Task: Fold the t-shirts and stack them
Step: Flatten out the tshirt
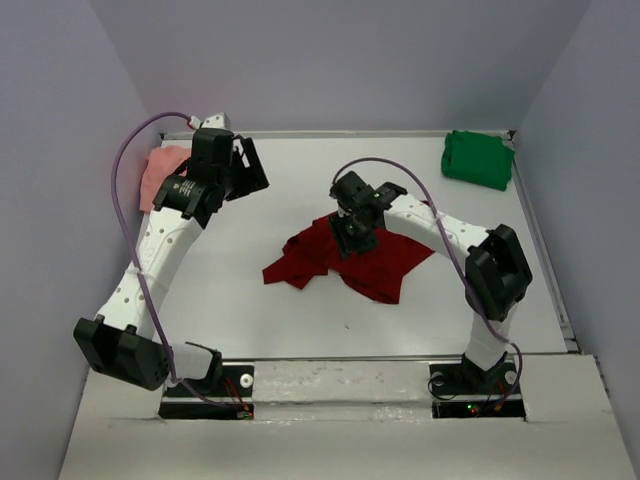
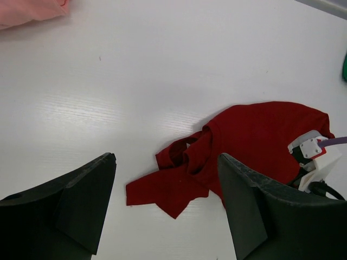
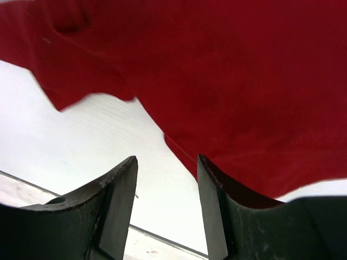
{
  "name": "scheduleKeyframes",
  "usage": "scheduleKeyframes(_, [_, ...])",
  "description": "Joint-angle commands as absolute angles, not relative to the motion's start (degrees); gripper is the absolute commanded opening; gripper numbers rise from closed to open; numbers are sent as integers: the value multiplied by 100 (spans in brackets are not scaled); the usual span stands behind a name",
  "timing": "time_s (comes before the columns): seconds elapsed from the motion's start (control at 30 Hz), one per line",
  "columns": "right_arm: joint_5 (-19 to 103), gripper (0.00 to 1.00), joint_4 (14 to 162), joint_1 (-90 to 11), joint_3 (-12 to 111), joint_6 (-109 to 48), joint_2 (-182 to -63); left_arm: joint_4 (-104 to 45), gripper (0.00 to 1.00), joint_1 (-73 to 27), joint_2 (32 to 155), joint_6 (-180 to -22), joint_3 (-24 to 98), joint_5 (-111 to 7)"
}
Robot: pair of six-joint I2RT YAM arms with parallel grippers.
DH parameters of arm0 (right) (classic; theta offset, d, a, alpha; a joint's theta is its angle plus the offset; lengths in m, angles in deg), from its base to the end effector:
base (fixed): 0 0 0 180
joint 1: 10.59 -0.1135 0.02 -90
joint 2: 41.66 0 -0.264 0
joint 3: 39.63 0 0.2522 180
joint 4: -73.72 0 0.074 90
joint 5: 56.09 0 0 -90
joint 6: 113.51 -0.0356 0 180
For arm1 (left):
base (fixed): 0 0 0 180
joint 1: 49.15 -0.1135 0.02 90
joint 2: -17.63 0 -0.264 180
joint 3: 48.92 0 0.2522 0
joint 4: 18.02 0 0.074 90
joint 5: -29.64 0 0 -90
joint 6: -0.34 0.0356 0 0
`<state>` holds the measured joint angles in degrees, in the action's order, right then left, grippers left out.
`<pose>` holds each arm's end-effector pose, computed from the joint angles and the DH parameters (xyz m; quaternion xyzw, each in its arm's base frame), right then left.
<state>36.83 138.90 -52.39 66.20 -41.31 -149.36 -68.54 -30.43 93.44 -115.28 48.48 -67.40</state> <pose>0.2933 0.2647 0.2559 -0.2086 0.9572 0.1205 0.1602 0.2718 -0.0875 0.4094 -0.0829 0.8563 -0.1424 0.4896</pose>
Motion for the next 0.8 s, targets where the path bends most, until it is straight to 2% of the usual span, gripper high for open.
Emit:
scheduleKeyframes(0.0, [3417,54,13635,-5269,5632,-4522,-14116,-6756,85,-3087,9234,-11374,4808,-6616])
scheduleKeyframes(0.3, [3180,54,13494,-5269,4393,-5084,-13026,-6510,85,-3122,9146,-11391,4342,-6335])
scheduleKeyframes(0.77, [3690,50,12668,-5322,2898,-5674,-12489,-6545,85,-3122,9137,-11312,4439,-6176])
